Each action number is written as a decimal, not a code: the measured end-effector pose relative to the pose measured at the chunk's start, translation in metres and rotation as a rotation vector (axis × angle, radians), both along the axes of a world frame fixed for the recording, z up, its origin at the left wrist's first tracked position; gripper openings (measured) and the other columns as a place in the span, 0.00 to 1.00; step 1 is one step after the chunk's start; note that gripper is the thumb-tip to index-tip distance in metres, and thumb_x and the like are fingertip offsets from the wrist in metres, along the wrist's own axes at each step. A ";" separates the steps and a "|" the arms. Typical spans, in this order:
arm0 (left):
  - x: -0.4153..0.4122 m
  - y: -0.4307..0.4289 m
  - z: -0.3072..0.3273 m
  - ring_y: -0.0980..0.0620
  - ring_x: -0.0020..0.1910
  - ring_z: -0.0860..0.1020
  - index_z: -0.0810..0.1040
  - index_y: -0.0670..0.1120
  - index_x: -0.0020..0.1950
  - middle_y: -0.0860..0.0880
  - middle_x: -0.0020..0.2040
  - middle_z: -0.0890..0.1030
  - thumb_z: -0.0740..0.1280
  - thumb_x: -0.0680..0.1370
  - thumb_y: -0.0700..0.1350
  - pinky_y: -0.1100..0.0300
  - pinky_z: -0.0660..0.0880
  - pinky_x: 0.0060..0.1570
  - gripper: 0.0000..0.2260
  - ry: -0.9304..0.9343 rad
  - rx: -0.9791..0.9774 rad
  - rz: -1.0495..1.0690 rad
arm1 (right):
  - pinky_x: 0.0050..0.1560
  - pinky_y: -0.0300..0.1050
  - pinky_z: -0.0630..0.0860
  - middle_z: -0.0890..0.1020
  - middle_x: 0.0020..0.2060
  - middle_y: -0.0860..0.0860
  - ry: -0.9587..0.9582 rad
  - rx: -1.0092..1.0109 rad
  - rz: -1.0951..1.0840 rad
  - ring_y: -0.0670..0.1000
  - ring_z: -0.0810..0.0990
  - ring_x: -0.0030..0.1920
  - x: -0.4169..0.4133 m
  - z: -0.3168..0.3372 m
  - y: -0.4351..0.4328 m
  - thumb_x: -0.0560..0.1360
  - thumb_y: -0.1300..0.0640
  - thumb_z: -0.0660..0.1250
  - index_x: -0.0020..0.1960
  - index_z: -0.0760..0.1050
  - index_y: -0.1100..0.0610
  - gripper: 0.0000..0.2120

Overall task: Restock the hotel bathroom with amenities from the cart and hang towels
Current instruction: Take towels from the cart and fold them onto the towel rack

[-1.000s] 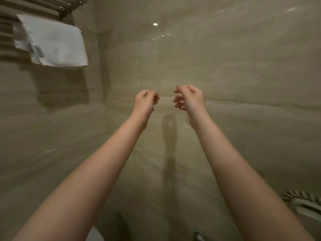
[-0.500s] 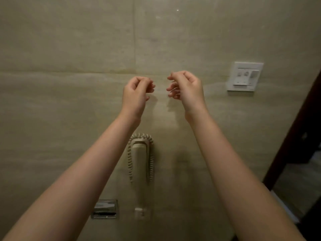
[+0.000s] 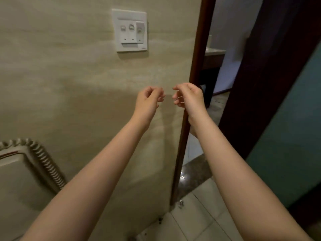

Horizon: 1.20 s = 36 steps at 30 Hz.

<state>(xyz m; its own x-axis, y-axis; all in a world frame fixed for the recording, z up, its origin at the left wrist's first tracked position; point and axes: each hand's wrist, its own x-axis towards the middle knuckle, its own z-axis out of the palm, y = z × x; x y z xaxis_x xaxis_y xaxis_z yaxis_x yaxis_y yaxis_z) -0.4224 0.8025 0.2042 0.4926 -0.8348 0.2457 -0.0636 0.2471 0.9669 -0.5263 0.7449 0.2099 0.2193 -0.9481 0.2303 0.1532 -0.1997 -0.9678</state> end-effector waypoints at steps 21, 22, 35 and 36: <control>-0.161 -0.358 -0.140 0.49 0.49 0.76 0.73 0.46 0.48 0.49 0.45 0.77 0.60 0.80 0.45 0.57 0.73 0.46 0.05 0.039 0.468 -0.170 | 0.37 0.42 0.71 0.77 0.32 0.51 0.385 0.400 -0.117 0.48 0.74 0.30 -0.179 -0.160 -0.341 0.76 0.57 0.63 0.41 0.74 0.54 0.05; -0.164 -0.374 -0.141 0.50 0.48 0.75 0.73 0.45 0.49 0.49 0.45 0.76 0.59 0.80 0.45 0.60 0.71 0.42 0.05 0.054 0.484 -0.150 | 0.39 0.43 0.72 0.77 0.32 0.51 0.398 0.404 -0.102 0.48 0.74 0.30 -0.182 -0.161 -0.360 0.75 0.56 0.63 0.42 0.74 0.54 0.05; -0.098 -0.603 -0.194 0.52 0.46 0.76 0.75 0.45 0.48 0.49 0.43 0.77 0.59 0.79 0.44 0.62 0.69 0.39 0.06 0.253 0.584 0.108 | 0.36 0.41 0.70 0.78 0.39 0.53 0.603 0.320 0.201 0.50 0.75 0.36 -0.108 -0.186 -0.594 0.77 0.53 0.62 0.43 0.73 0.53 0.06; -0.086 -0.619 -0.196 0.53 0.43 0.75 0.74 0.46 0.43 0.49 0.40 0.76 0.59 0.79 0.43 0.61 0.68 0.39 0.07 0.270 0.579 0.125 | 0.36 0.42 0.70 0.79 0.39 0.53 0.610 0.320 0.216 0.50 0.75 0.35 -0.094 -0.189 -0.613 0.77 0.53 0.62 0.44 0.73 0.54 0.06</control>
